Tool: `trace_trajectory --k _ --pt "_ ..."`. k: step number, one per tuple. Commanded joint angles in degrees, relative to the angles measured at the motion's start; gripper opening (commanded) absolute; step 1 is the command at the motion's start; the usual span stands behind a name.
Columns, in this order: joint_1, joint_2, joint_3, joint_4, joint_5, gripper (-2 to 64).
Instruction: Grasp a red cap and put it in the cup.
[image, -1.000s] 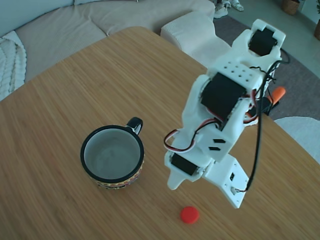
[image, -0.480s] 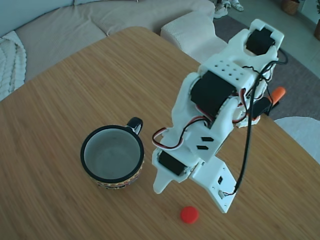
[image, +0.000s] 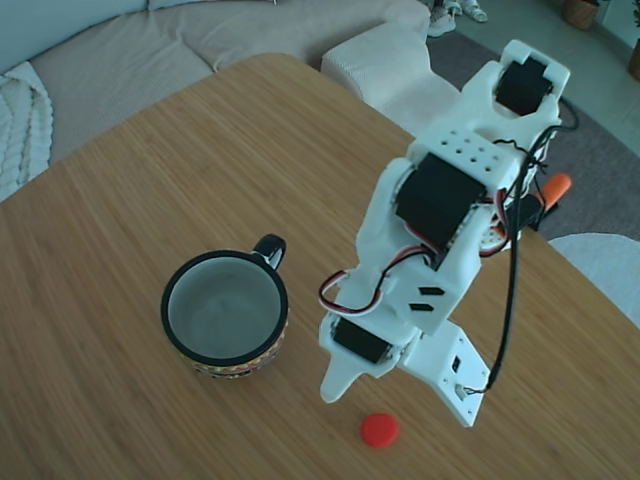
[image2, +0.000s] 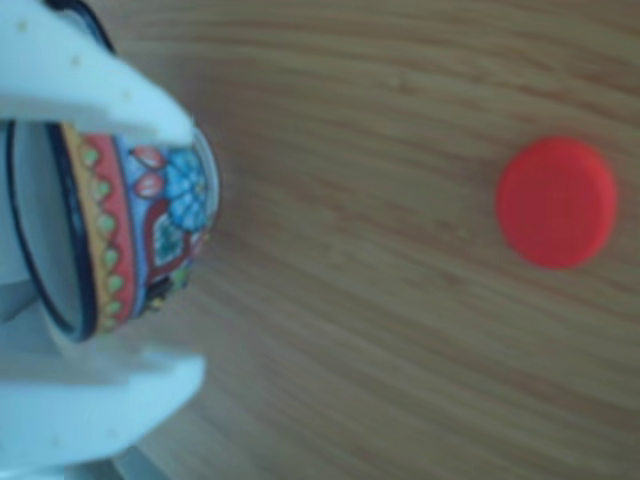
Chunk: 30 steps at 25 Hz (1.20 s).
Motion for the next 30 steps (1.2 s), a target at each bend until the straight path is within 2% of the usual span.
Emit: trace_trajectory --k 1,6,23,27,30 --pt "-0.35 0.79 -1.67 -0.26 -0.44 30.9" --pt "-1.49 -0.26 1.32 -2.46 -0.88 33.3" --pt "-7.73 -3.78 2.81 -1.93 -0.97 33.4" --pt "-7.03 -3.78 3.69 -5.19 -0.88 33.4" --pt "-6.15 -3.78 3.69 -5.63 -0.88 33.4"
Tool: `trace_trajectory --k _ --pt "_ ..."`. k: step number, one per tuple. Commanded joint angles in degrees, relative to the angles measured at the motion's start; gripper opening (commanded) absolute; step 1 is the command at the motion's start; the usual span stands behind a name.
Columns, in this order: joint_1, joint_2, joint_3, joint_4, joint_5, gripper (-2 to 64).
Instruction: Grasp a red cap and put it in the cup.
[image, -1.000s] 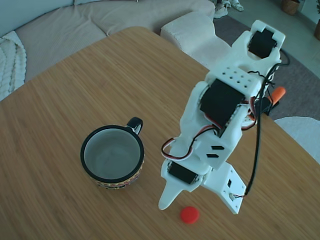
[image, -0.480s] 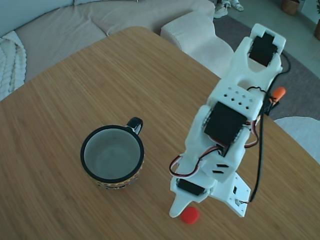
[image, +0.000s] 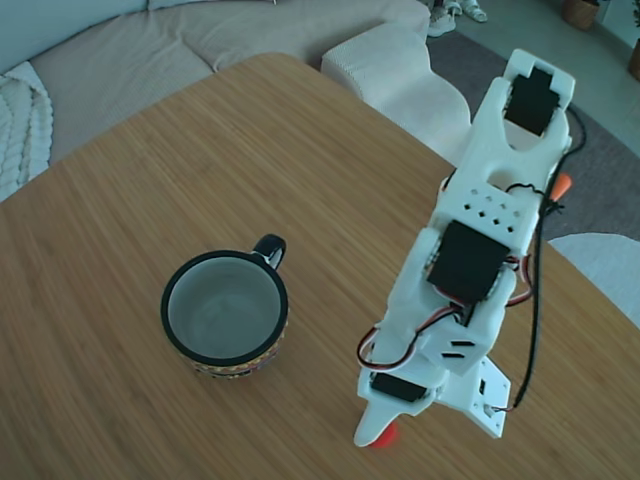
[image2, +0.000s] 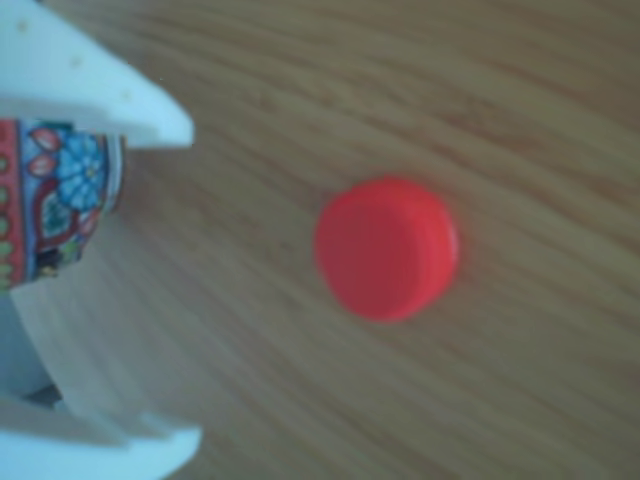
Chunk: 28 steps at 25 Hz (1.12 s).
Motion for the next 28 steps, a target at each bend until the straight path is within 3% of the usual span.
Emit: trace_trajectory --k 1,18,28 --pt "0.53 0.7 -0.53 -0.44 0.09 33.4" --pt "4.04 -4.04 -4.13 0.26 0.09 33.5" --pt "-0.88 -4.75 -4.13 0.18 0.0 33.5"
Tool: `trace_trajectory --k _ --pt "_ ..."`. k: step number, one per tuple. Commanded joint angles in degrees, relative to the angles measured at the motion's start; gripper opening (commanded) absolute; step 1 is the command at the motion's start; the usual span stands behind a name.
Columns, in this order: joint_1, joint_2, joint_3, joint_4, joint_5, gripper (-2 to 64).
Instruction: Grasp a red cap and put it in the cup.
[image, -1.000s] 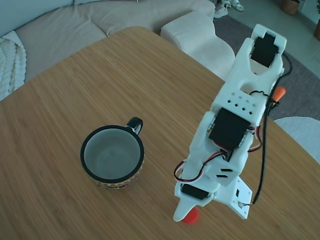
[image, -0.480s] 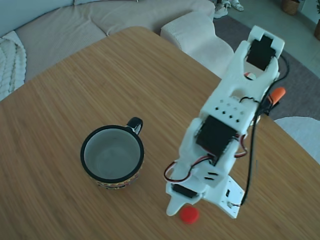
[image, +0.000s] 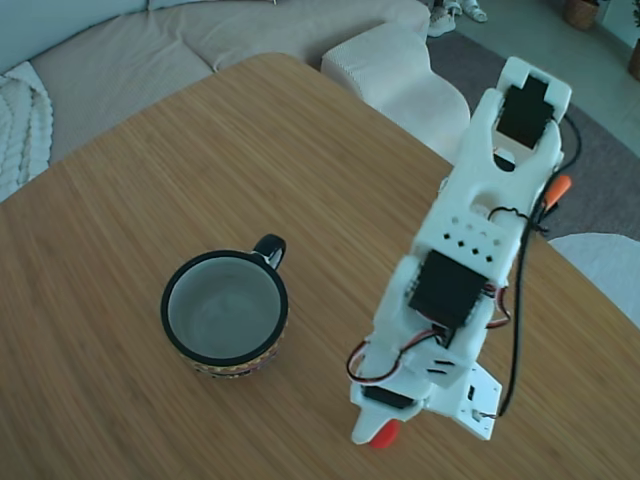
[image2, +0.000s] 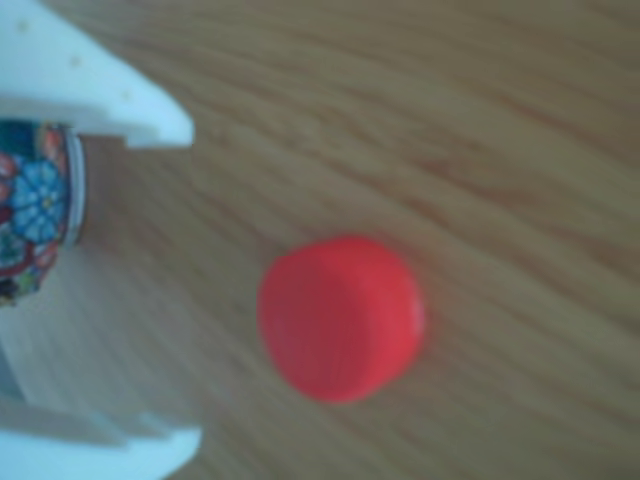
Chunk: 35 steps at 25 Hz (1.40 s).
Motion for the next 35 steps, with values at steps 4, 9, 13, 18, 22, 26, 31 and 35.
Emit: trace_trajectory --k 4,9,13,18,22,26,31,35 --pt "-0.79 0.88 -2.11 0.09 -0.26 33.5" --pt "-0.79 0.97 1.05 -0.53 -0.26 33.5" --pt "-0.79 0.97 3.6 -0.7 -0.26 33.5" --pt "-0.35 0.97 5.45 -3.16 0.09 33.5" --pt "-0.35 0.97 5.27 -3.78 0.26 33.5" --pt "-0.26 0.97 4.57 -3.78 0.09 33.5" --pt "-0.26 0.97 2.11 -3.08 0.26 33.5" --pt "-0.35 1.05 0.35 -2.55 0.35 33.5"
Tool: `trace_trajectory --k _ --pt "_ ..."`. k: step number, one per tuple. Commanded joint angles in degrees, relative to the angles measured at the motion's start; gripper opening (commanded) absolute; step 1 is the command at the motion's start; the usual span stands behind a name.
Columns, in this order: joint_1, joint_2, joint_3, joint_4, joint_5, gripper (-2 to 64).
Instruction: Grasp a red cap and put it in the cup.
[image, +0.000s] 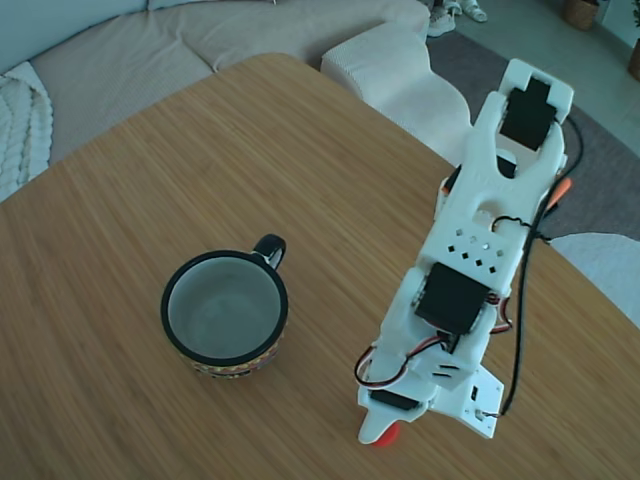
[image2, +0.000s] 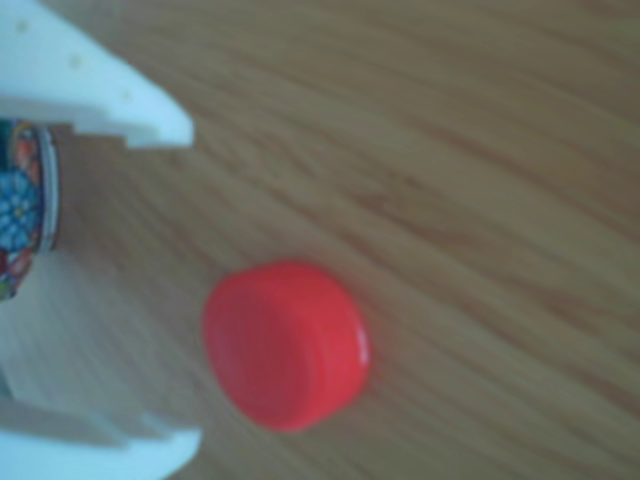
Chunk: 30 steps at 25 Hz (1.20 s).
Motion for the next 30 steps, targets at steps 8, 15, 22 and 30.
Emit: trace_trajectory --k 8,15,22,30 --pt "2.11 0.88 -7.03 1.58 -0.53 33.5" --pt "3.43 -2.64 -10.72 2.37 -0.53 33.5" --pt "3.25 -3.34 -12.22 2.37 -0.53 33.5" --pt "0.26 -3.34 -10.55 2.37 -0.7 33.5"
